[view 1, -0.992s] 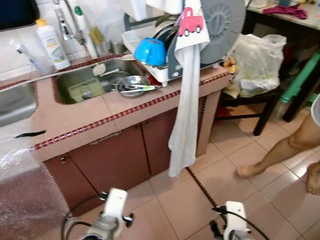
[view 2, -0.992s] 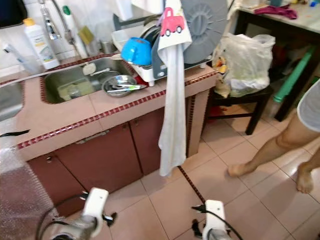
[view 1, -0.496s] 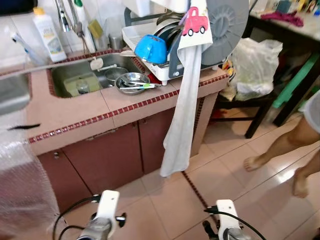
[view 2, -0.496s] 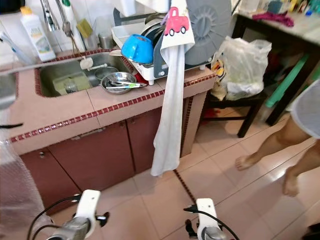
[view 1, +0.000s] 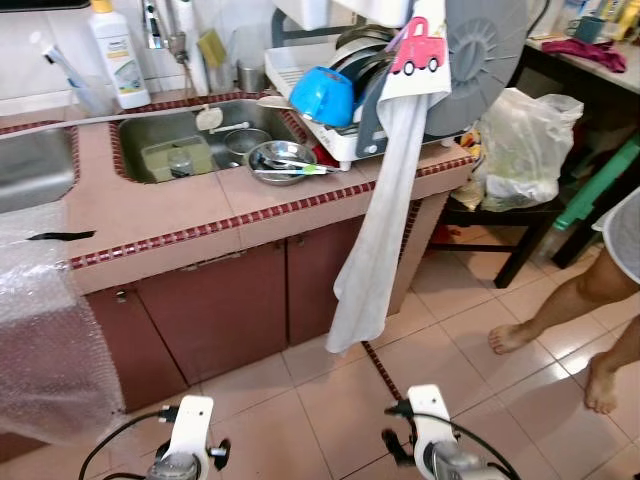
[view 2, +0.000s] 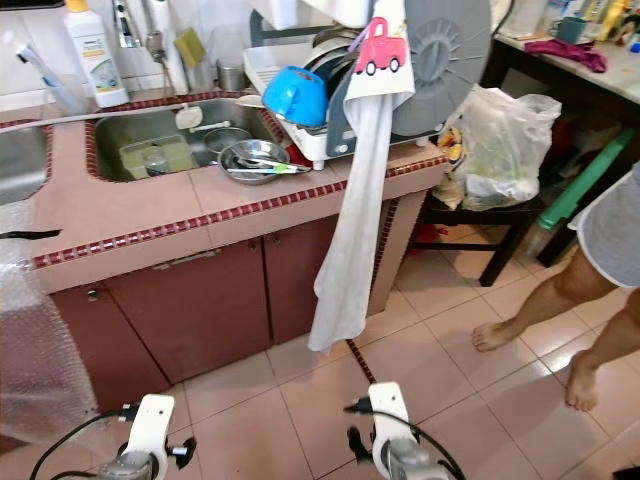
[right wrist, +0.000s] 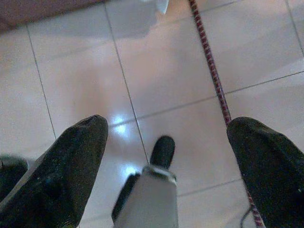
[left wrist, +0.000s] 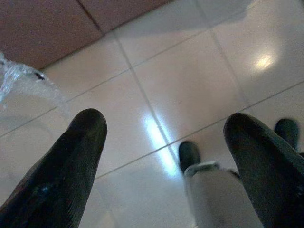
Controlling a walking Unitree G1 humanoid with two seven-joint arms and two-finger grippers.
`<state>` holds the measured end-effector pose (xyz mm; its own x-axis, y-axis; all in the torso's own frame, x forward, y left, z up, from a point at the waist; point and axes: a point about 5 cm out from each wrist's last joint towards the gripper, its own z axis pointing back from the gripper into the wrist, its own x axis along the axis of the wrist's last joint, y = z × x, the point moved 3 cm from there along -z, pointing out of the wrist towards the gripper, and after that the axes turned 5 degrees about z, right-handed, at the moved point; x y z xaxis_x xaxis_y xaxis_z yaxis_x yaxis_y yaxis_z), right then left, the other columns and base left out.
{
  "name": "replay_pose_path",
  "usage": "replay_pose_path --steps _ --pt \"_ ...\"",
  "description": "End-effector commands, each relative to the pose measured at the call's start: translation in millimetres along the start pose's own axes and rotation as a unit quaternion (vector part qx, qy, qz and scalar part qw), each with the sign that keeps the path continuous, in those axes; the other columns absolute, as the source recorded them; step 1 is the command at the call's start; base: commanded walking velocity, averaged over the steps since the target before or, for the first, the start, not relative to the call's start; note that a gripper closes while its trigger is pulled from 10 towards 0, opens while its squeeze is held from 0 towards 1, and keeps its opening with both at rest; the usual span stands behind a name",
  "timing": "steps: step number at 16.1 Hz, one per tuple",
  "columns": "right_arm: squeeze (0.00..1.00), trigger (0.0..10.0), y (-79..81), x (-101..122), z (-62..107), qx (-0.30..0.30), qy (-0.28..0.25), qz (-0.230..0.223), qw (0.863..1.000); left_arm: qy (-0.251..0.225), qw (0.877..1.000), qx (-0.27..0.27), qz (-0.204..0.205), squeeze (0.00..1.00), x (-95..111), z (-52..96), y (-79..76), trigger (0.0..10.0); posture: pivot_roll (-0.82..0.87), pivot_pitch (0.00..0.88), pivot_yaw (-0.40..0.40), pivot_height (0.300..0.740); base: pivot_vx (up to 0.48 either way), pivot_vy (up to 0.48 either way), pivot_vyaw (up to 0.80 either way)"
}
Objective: Kitchen organization
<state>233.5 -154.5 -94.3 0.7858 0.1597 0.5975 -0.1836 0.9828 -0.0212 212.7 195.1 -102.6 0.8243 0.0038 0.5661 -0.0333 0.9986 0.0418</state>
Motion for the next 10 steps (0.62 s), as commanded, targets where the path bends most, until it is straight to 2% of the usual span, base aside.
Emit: replay_pose_path --steps 1,2,3,4,5,6,8,10 --pt "0.0 10.0 -9.7 13.4 0.4 -0.011 -0.03 -0.019 0.999 -0.03 0.999 -0.03 0.002 0.0 16.7 -1.2 -8.9 10.0 0.09 0.0 0.019 0.74 0.0 0.0 0.0" --pt "0.0 10.0 -12.1 21.3 0.7 -0.007 -0.049 -0.025 0.998 -0.043 0.998 -0.045 0.001 0.0 23.9 -1.3 -12.7 10.0 0.08 0.0 0.029 0.74 0.0 0.0 0.0" --pt "0.0 10.0 -15.3 29.6 1.6 -0.005 -0.072 -0.037 0.997 -0.066 0.996 -0.059 -0.021 0.0 33.6 -0.7 -14.6 10.0 0.05 0.0 0.052 0.74 0.0 0.0 0.0" --pt "0.0 10.0 -24.6 42.5 4.4 -0.014 -0.113 -0.066 0.991 -0.097 0.991 -0.083 -0.029 0.0 45.6 1.2 -16.1 10.0 0.03 0.0 0.063 0.74 0.0 0.0 0.0" --pt "0.0 10.0 -25.1 50.0 6.4 0.012 -0.139 -0.105 0.985 -0.137 0.985 -0.081 -0.065 0.0 56.7 4.2 -12.4 10.0 0.02 0.0 0.073 0.74 0.0 0.0 0.0" --pt "0.0 10.0 -32.5 60.1 12.0 0.005 -0.185 -0.112 0.976 -0.172 0.979 -0.093 -0.056 0.0 65.2 8.4 -6.6 10.0 0.0 0.0 0.083 0.74 0.0 0.0 0.0" --pt "0.0 10.0 -43.2 63.3 20.4 -0.006 -0.223 -0.138 0.965 -0.186 0.977 -0.092 -0.049 0.0 68.7 11.1 2.7 10.0 -0.02 0.0 0.098 0.74 0.0 0.0 0.0" --pt "0.0 10.0 -52.4 68.1 42.3 -0.026 -0.287 -0.138 0.948 -0.24 0.964 -0.116 -0.016 0.0 82.4 19.9 10.9 10.0 -0.04 0.0 0.107 0.74 0.0 0.0 0.0"
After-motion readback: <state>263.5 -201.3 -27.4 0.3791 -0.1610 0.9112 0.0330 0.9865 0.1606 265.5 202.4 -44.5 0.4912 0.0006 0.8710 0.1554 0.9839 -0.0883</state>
